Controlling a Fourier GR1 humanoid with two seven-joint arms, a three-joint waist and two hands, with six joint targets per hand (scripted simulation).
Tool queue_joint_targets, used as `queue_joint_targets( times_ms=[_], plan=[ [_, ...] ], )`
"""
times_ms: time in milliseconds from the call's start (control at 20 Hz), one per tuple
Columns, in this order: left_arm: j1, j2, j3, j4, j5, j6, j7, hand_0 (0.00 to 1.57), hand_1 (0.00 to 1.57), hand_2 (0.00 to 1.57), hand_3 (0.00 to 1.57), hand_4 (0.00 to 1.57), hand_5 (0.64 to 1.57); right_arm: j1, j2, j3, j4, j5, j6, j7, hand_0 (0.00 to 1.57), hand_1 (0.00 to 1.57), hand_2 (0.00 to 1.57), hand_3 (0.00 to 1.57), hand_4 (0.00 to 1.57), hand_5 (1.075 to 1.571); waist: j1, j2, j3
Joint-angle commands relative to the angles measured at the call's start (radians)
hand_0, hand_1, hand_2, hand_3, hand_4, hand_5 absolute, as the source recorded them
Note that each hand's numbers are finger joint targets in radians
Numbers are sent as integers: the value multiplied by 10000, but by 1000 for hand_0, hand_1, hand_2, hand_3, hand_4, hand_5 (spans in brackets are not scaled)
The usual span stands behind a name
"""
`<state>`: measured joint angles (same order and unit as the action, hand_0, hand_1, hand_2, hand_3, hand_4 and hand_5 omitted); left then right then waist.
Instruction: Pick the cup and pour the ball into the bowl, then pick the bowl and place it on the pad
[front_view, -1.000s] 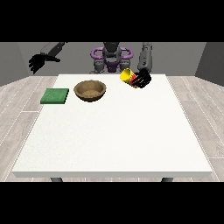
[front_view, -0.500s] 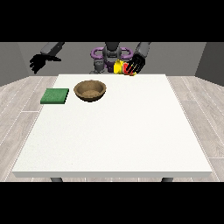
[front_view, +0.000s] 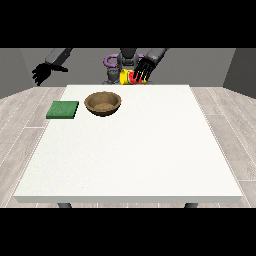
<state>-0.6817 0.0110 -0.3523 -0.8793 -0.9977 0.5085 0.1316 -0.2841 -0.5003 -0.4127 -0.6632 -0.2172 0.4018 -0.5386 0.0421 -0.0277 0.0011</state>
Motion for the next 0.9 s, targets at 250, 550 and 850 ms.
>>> queue_joint_targets(
  times_ms=[250,550,850],
  plan=[
    [-1040,-108,-1761,-233,-1998,-590,2497,549,549,1571,1571,935,1565,-1598,-30,287,100,183,-613,883,0,0,0,180,0,1534,-332,385,-6],
    [-1088,-110,-2558,-139,-3130,-1024,2988,373,373,1571,1571,899,1570,-1883,814,816,-171,492,-1096,835,0,0,0,273,0,1527,-711,431,-10],
    [-1048,-110,-3559,-390,-4059,-1725,2904,0,0,1571,1571,913,1547,-2459,267,464,269,195,-870,1071,0,0,0,252,0,1525,-439,990,-6]
  ],
)
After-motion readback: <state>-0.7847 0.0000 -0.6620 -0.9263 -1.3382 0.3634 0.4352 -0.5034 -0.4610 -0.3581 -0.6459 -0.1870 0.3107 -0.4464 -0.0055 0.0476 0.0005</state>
